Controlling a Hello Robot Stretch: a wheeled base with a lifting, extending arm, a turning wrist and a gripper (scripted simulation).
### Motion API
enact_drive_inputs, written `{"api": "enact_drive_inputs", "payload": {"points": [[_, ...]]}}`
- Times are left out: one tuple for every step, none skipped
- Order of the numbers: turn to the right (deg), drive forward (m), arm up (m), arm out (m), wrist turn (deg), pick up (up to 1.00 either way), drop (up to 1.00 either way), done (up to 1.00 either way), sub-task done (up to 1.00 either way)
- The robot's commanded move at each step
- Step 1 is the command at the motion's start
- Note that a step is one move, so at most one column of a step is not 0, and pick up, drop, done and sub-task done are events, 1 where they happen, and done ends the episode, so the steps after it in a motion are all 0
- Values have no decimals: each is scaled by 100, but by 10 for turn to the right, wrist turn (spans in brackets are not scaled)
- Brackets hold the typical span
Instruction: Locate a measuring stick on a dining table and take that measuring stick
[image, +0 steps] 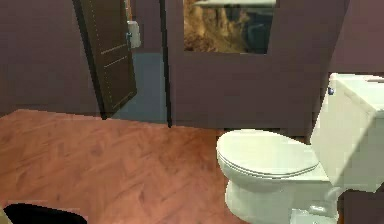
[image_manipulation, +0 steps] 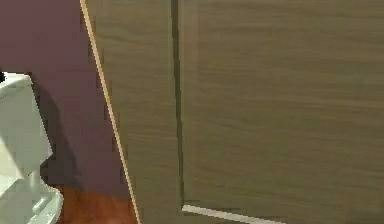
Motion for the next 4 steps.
{"api": "enact_drive_inputs", "payload": {"points": [[0, 35, 0, 0, 0, 0, 0, 0, 0], [-240, 0, 0, 0, 0, 0, 0, 0, 0], [0, 100, 0, 0, 0, 0, 0, 0, 0], [0, 100, 0, 0, 0, 0, 0, 0, 0]]}}
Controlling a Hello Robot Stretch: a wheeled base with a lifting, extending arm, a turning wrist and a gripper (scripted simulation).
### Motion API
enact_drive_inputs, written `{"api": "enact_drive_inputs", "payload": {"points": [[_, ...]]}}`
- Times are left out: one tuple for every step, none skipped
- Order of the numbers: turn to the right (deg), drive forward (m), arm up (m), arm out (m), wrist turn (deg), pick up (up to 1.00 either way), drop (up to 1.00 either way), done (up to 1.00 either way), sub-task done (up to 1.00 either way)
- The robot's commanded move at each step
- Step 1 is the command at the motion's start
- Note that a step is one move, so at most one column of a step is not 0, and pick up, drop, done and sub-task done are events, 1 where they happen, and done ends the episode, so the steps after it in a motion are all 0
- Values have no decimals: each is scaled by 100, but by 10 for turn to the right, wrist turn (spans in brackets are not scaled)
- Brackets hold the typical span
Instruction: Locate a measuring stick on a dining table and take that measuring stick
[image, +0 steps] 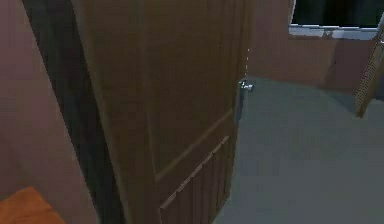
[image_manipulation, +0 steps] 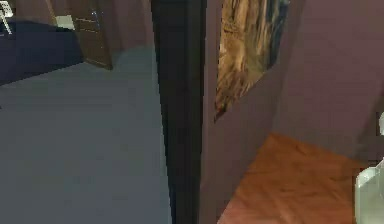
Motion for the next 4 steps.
{"api": "enact_drive_inputs", "payload": {"points": [[-450, 0, 0, 0, 0, 0, 0, 0, 0], [0, 5, 0, 0, 0, 0, 0, 0, 0], [450, 0, 0, 0, 0, 0, 0, 0, 0], [300, 0, 0, 0, 0, 0, 0, 0, 0]]}}
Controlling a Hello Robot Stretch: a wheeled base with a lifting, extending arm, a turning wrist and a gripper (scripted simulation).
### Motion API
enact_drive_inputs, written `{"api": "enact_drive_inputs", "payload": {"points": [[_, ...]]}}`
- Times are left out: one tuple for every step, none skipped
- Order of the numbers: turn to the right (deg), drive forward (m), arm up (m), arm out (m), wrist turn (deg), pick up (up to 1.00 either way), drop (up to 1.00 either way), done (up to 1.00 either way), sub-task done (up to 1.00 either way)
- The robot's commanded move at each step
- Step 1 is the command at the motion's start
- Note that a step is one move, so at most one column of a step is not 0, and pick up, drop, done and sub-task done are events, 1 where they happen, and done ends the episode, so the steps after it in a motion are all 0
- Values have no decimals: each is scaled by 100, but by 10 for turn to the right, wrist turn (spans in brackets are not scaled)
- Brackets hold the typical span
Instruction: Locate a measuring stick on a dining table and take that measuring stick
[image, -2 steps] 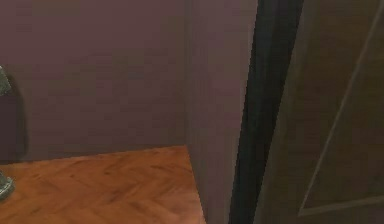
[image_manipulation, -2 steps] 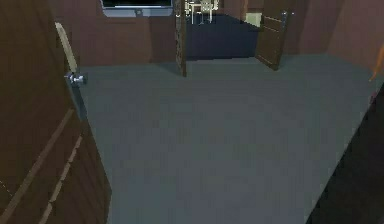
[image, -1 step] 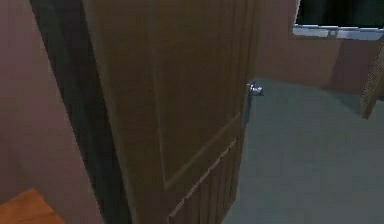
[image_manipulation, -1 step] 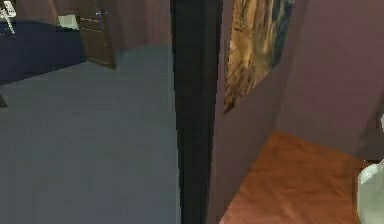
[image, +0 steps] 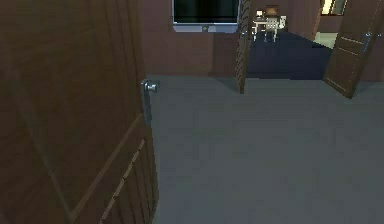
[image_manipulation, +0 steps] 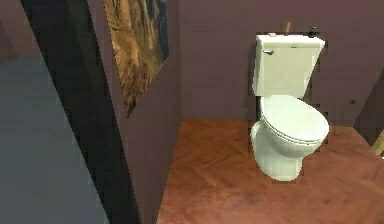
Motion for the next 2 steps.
{"api": "enact_drive_inputs", "payload": {"points": [[30, 0, 0, 0, 0, 0, 0, 0, 0], [0, 45, 0, 0, 0, 0, 0, 0, 0]]}}
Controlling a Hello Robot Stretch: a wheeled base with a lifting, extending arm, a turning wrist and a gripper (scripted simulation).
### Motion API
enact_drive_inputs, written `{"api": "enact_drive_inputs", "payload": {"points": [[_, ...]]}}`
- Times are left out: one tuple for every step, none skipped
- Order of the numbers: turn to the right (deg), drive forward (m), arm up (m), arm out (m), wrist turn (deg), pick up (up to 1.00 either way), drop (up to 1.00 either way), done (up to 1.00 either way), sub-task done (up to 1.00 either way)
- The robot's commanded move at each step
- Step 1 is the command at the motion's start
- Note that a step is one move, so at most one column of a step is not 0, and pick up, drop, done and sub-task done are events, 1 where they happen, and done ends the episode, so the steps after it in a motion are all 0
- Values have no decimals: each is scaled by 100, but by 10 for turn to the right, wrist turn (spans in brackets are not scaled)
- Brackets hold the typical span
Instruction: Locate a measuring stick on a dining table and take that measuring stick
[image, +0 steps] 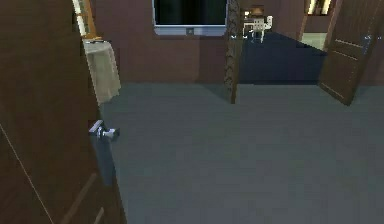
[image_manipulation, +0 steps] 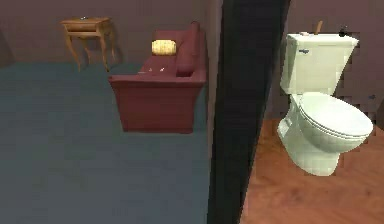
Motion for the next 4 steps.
{"api": "enact_drive_inputs", "payload": {"points": [[180, 0, 0, 0, 0, 0, 0, 0, 0], [0, 100, 0, 0, 0, 0, 0, 0, 0], [30, 0, 0, 0, 0, 0, 0, 0, 0], [0, 100, 0, 0, 0, 0, 0, 0, 0]]}}
